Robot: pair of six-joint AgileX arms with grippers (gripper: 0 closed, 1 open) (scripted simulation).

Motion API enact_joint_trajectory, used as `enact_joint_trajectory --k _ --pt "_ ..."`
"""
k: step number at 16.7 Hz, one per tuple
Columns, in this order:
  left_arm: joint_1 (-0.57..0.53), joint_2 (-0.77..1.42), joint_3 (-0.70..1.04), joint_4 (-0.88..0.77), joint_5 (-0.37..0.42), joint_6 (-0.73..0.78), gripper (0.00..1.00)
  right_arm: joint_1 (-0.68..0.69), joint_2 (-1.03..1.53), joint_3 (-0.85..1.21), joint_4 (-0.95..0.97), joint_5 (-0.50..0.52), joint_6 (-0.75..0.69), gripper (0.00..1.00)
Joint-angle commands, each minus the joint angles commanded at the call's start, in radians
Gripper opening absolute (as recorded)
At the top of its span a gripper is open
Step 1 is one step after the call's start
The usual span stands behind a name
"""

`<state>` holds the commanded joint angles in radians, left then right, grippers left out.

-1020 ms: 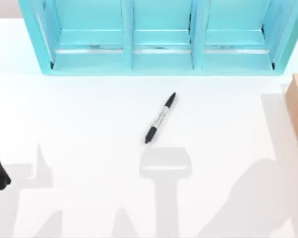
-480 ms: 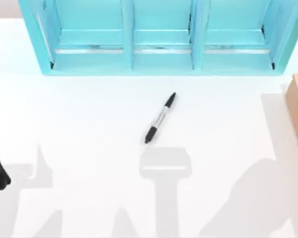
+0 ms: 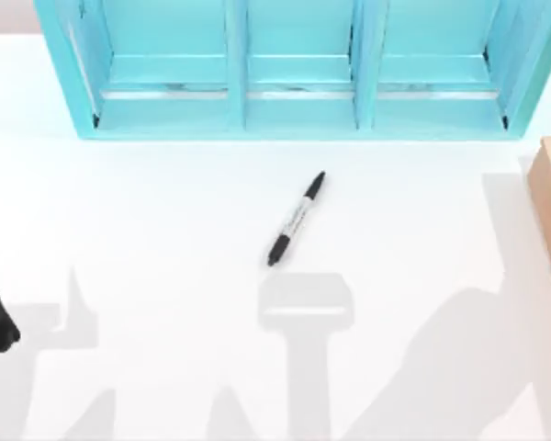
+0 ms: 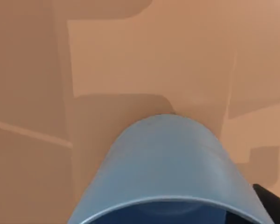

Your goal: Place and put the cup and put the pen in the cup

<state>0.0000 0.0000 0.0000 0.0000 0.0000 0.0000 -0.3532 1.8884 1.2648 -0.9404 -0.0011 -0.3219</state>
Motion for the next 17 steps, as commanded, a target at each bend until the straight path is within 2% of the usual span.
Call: enact_joint_trajectory --k 10,17 --pt "0.0 0.0 0.0 0.0 0.0 0.0 1.0 0.382 -0.135 0.338 -0.486 0.001 0.374 0.0" --pt "0.0 0.0 0.0 0.0 0.0 0.0 1.0 0.419 -0.149 0.363 -0.52 -0.002 0.415 0.0"
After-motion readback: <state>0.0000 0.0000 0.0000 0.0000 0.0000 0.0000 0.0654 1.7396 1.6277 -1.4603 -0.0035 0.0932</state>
